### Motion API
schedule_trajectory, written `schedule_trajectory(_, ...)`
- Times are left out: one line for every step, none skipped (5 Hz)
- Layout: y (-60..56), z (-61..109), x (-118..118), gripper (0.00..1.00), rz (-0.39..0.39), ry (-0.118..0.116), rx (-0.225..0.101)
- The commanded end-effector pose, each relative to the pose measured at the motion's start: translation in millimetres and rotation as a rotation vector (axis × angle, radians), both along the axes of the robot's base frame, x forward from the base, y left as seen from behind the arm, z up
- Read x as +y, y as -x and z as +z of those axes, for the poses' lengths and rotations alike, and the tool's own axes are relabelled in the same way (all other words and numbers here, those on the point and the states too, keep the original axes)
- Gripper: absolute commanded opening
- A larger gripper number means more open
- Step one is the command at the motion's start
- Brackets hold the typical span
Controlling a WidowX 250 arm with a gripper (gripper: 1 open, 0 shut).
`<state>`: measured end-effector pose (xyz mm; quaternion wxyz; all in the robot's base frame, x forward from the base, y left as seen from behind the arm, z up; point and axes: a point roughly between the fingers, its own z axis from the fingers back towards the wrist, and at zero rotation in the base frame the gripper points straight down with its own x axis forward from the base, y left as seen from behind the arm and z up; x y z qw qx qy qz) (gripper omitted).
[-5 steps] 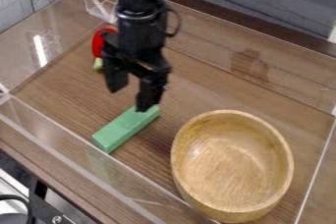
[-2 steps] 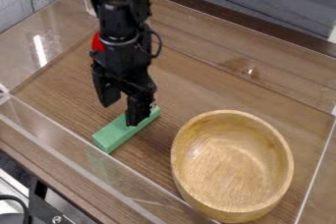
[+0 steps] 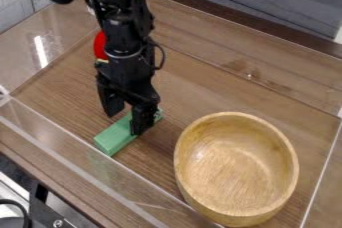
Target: Put the green block in the brown bowl
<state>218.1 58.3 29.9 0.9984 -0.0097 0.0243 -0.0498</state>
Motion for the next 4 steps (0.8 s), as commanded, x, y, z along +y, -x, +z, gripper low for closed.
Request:
schedule_trajectory(-5.2,-1.2,4.0,1.0,0.023,-0.003,-0.024)
schedule_trajectory(-6.7,-6.2,4.1,0.0,0.03,-0.002,-0.023)
schedule_trajectory(-7.8,-5.7,3.5,0.0,0.044,0.005,-0.025)
schedule_trajectory(-8.3,-4.9,2.5,0.0,0.058,0.016,-0.027)
